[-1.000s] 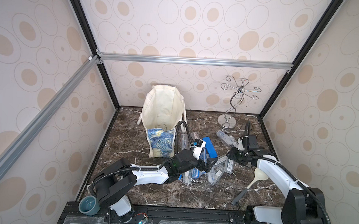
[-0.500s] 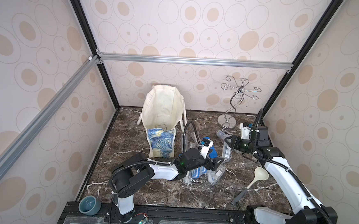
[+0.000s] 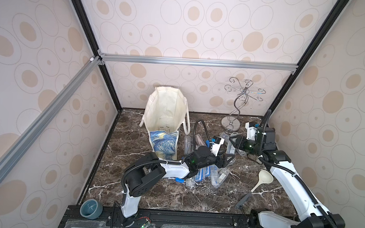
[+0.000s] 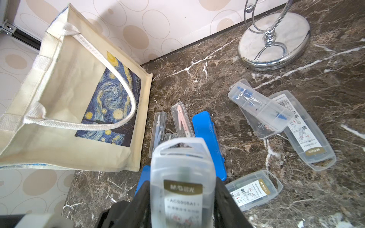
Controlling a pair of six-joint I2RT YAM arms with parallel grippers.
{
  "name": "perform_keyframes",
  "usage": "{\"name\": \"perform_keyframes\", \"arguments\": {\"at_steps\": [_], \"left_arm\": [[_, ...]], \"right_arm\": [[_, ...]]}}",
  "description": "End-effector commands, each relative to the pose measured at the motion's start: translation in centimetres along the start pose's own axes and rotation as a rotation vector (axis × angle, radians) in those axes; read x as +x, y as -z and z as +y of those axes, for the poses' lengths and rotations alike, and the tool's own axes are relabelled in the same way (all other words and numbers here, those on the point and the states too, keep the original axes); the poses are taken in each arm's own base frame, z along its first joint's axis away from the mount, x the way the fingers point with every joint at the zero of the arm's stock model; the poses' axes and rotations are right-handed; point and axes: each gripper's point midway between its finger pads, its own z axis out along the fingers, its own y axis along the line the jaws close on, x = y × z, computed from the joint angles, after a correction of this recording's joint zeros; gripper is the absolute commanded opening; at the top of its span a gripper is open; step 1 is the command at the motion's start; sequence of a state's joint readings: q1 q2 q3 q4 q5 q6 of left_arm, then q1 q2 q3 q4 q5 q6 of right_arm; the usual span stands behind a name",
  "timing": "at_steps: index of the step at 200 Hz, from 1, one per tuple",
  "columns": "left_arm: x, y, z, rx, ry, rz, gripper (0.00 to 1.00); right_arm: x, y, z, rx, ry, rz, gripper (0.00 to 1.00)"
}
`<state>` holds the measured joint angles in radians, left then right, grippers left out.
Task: Put the compass set into the canvas bag
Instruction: Pick up the compass set at the center of the board.
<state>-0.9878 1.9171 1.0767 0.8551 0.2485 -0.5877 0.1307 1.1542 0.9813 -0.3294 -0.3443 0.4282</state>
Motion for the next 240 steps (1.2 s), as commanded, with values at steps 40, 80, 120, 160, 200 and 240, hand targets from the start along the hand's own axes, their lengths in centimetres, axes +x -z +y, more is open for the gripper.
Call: {"name": "perform_keyframes", "arguments": {"at_steps": [40, 80, 120, 160, 200, 240], "left_arm": [[-3.3, -0.7, -2.0, 0.089, 0.013, -0.107, 0.40], [-3.9, -0.4, -2.2, 0.121, 0.024, -0.140, 0.22], [-3.8, -0.5, -2.3, 0.139, 0.037, -0.143, 0.17], [-3.6, -0.7, -1.2, 0.080, 0.036, -0.123, 0.16], [-2.7, -1.5, 1.7, -0.064, 0.023, -0.044, 0.16], [-3.3, -1.8, 4.6, -0.213, 0.015, 0.028, 0.16]], "right_arm": [[-1.6, 1.1, 1.5, -0.053, 0.008, -0.072, 0.44], [-1.5, 1.1, 1.5, -0.057, 0.006, -0.072, 0.44], [-1.3, 0.9, 1.4, -0.054, 0.003, -0.068, 0.44], [-1.2, 0.7, 0.9, -0.034, 0.004, -0.061, 0.61], [-1.8, 2.0, -1.9, 0.129, -0.029, -0.140, 0.99], [-2.4, 5.1, -3.6, 0.241, -0.049, -0.258, 0.99]]}}
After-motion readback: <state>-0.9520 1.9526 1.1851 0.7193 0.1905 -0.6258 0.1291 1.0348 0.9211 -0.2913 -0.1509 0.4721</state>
